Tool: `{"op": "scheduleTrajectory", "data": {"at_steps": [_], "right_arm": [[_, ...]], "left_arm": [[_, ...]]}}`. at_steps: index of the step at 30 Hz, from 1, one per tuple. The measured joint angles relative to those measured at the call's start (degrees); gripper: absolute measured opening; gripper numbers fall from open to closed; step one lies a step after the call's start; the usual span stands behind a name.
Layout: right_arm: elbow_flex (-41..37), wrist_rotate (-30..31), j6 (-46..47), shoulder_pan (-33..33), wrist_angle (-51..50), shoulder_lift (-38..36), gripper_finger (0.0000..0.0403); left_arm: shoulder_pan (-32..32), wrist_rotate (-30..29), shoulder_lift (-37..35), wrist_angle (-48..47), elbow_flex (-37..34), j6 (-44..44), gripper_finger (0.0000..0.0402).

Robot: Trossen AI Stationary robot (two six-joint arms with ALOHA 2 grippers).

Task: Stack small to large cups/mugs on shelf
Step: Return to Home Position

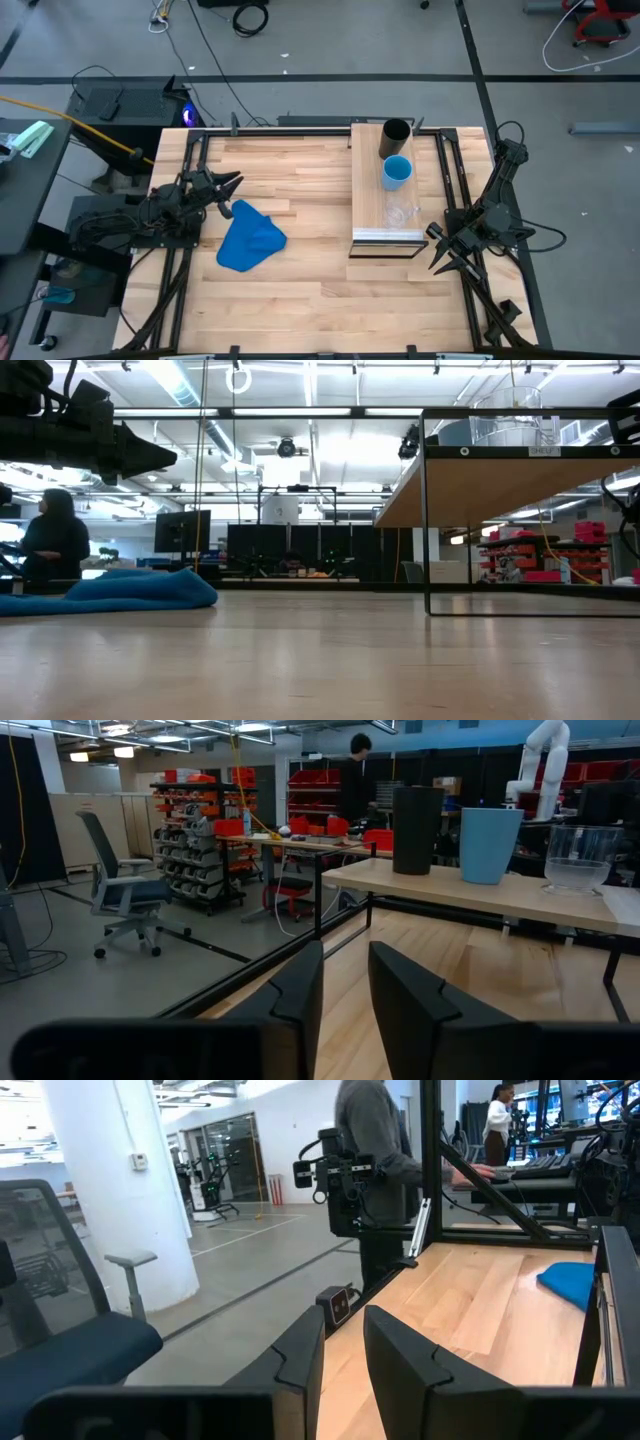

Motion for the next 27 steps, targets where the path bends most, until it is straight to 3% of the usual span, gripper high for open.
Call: {"op": "scheduleTrajectory", "data": {"at_steps": [27], "right_arm": [[0.0, 0.0, 0.0, 0.0, 0.0, 0.0, 0.0082]], "left_arm": [[0.0, 0.0, 0.0, 0.0, 0.0, 0.0, 0.0087]]}}
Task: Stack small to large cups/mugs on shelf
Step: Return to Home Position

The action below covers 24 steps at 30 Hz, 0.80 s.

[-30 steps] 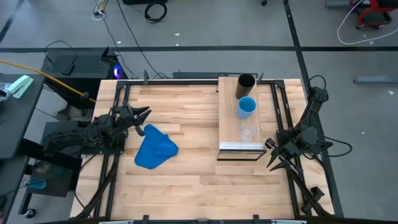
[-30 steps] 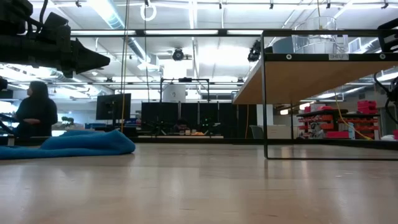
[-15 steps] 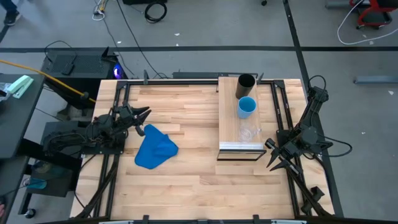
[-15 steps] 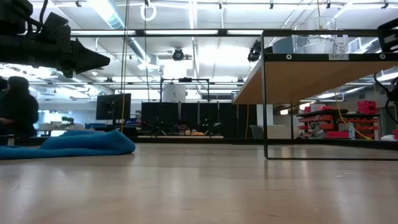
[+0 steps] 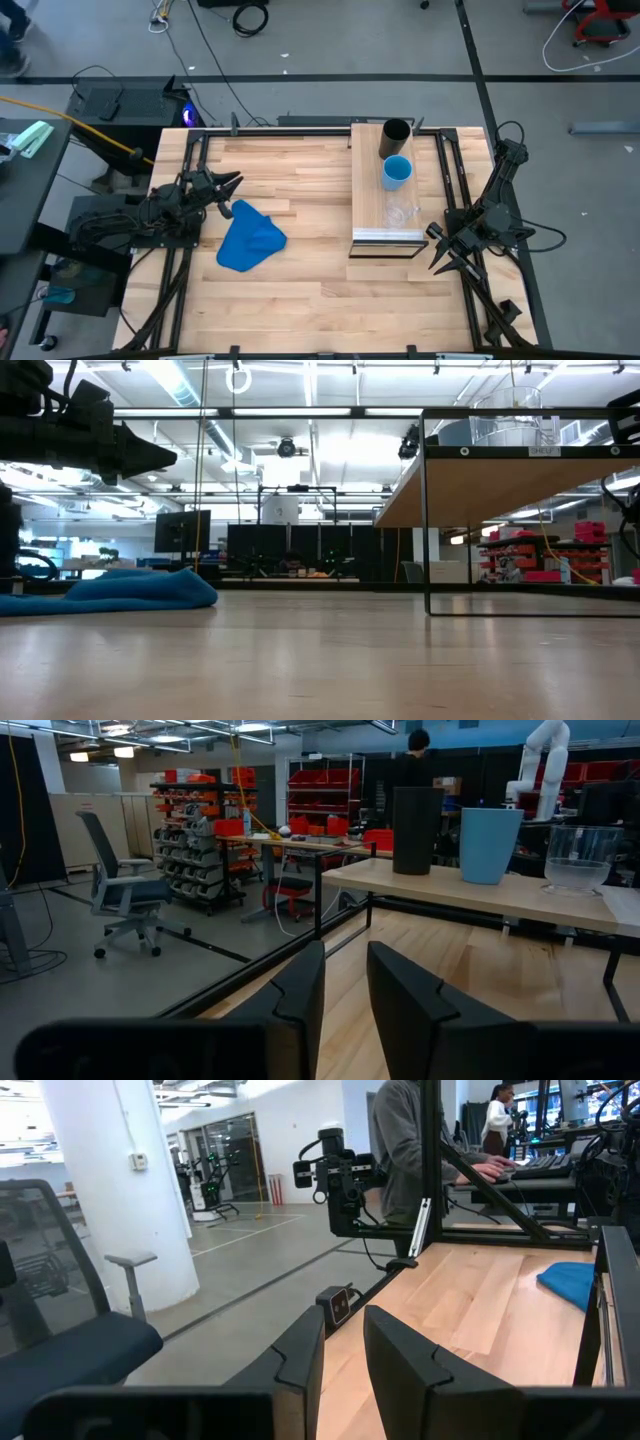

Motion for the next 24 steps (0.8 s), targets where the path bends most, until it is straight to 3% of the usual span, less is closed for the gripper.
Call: {"op": "scheduleTrajectory", "data": {"at_steps": [24], "right_arm": [[0.0, 0.0, 0.0, 0.0, 0.0, 0.0, 0.0082]], "left_arm": [[0.0, 0.0, 0.0, 0.0, 0.0, 0.0, 0.0094]]}}
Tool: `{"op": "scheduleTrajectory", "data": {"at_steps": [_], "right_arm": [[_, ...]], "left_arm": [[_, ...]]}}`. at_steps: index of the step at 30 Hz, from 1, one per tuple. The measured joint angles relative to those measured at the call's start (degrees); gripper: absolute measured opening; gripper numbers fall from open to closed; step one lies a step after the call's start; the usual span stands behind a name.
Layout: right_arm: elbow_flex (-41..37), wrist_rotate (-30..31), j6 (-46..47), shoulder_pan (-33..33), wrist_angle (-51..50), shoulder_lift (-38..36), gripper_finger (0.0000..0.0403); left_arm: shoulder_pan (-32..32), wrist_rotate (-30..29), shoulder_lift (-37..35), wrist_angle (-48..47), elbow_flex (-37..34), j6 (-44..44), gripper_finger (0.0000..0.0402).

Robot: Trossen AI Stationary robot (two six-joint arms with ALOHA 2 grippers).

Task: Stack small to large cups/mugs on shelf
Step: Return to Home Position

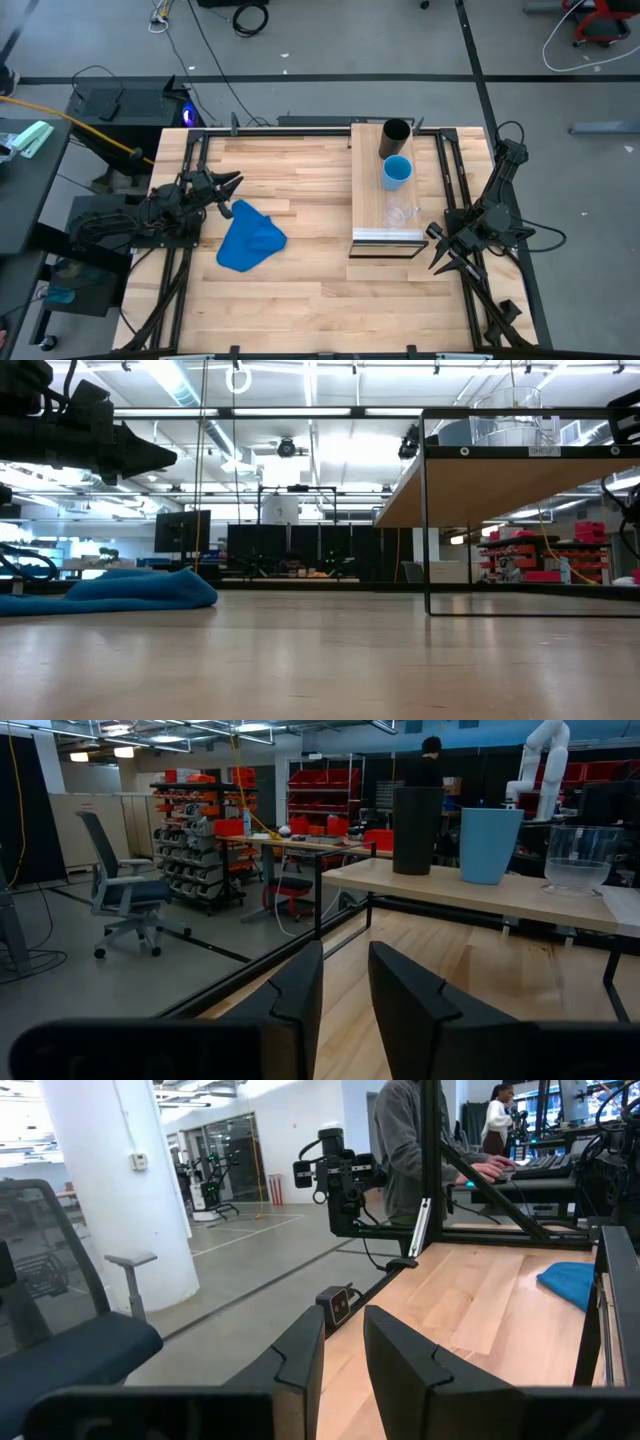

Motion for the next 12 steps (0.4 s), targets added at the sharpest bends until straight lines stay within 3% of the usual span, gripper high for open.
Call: {"op": "scheduleTrajectory", "data": {"at_steps": [12], "right_arm": [[0.0, 0.0, 0.0, 0.0, 0.0, 0.0, 0.0082]], "left_arm": [[0.0, 0.0, 0.0, 0.0, 0.0, 0.0, 0.0087]]}}
